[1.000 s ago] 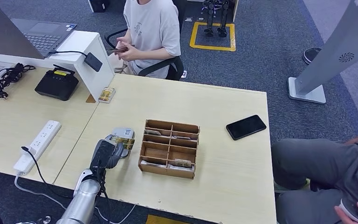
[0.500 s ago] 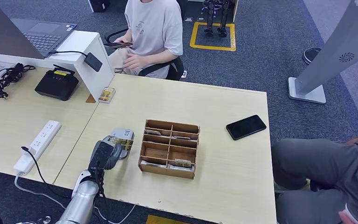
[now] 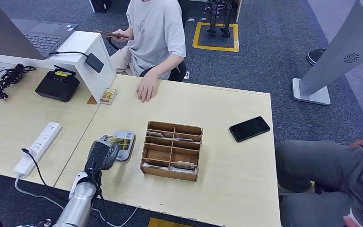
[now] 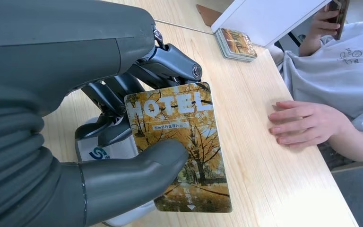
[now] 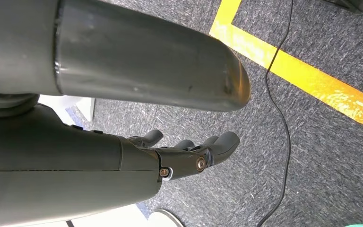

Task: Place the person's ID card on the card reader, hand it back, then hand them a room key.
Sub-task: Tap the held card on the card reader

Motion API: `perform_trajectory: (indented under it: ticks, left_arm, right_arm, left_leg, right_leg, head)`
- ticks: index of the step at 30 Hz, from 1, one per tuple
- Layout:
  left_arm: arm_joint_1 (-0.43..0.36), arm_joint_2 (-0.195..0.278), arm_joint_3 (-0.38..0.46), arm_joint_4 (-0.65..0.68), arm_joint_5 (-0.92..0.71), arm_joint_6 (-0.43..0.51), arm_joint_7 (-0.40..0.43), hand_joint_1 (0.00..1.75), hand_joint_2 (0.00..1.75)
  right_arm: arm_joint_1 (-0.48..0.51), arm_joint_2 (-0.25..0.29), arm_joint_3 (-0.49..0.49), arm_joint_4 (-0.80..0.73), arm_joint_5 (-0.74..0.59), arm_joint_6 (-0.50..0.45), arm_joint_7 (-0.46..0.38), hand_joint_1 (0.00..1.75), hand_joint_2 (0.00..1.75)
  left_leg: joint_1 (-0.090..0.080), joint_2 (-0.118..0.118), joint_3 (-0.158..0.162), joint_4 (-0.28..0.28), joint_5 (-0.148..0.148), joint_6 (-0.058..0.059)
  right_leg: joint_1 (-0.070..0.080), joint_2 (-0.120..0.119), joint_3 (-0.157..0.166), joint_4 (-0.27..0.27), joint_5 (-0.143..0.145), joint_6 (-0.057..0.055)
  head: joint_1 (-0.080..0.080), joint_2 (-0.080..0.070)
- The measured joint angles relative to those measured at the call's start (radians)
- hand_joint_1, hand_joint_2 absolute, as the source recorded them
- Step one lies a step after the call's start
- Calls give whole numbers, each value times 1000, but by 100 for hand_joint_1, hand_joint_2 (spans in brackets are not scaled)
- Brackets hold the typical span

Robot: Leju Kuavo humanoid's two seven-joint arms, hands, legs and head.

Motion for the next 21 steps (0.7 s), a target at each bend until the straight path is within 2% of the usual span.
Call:
perform_trajectory:
  ticks: [21]
  left_arm:
    - [-1,17,6,-16,21,-21,8,175,175]
  right_arm:
    - [1,0,1,0,0,-2,3,0,0]
  left_leg:
    - [0,0,0,0,0,0]
  right_leg:
    - [0,0,0,0,0,0]
  head:
    - [0,0]
